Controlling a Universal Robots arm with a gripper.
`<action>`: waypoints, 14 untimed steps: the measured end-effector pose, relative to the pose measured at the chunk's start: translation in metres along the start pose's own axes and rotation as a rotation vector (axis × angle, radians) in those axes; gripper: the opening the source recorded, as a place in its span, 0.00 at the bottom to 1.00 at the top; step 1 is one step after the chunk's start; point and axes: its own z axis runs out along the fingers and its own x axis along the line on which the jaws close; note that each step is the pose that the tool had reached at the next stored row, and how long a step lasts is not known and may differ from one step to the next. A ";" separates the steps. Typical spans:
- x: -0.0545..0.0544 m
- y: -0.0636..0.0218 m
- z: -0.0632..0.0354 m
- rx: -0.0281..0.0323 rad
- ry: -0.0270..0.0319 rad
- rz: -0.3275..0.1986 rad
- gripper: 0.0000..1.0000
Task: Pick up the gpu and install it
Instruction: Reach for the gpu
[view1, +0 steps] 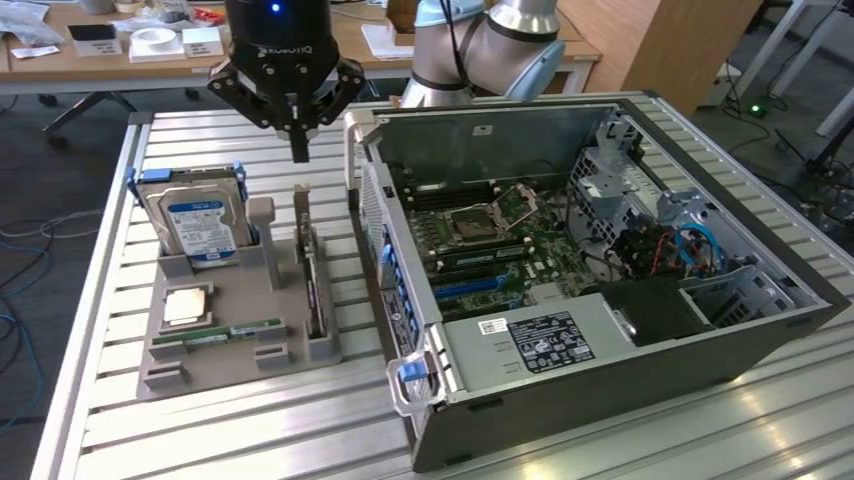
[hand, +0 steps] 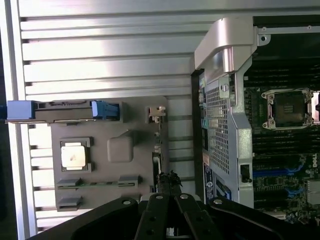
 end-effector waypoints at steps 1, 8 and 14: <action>0.001 0.0000 0.0000 0.0000 0.0000 0.000 0.11; 0.004 -0.0003 0.0000 0.0012 0.0000 0.000 0.11; 0.004 -0.0066 -0.0003 0.0111 -0.0008 0.000 0.11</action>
